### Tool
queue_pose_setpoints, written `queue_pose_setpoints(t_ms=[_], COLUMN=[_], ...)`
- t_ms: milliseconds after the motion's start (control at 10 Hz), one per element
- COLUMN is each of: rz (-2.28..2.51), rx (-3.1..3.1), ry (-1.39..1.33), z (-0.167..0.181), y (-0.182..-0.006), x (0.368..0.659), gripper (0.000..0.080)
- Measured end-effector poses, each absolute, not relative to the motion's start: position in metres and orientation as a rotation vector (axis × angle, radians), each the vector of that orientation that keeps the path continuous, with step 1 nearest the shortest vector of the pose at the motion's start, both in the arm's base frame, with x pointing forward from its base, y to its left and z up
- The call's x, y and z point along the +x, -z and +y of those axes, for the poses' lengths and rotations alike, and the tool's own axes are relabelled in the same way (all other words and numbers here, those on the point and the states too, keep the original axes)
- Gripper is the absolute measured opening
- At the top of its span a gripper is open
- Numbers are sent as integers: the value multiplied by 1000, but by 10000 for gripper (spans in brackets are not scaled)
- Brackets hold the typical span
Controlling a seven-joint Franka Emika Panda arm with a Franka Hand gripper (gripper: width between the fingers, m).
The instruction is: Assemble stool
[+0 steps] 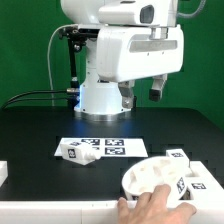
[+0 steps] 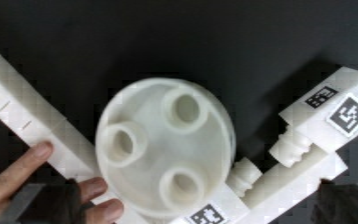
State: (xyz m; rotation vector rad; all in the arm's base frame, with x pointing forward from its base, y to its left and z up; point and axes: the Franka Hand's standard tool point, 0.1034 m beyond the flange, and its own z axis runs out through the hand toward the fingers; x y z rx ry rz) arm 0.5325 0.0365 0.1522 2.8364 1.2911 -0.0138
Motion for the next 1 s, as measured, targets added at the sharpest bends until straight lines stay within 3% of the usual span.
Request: queue_pose_setpoints(t_ms=[1000], rz=[1290], rx=[2839], ry=[19], z=[37], y=[-150], x=[532], gripper=[650])
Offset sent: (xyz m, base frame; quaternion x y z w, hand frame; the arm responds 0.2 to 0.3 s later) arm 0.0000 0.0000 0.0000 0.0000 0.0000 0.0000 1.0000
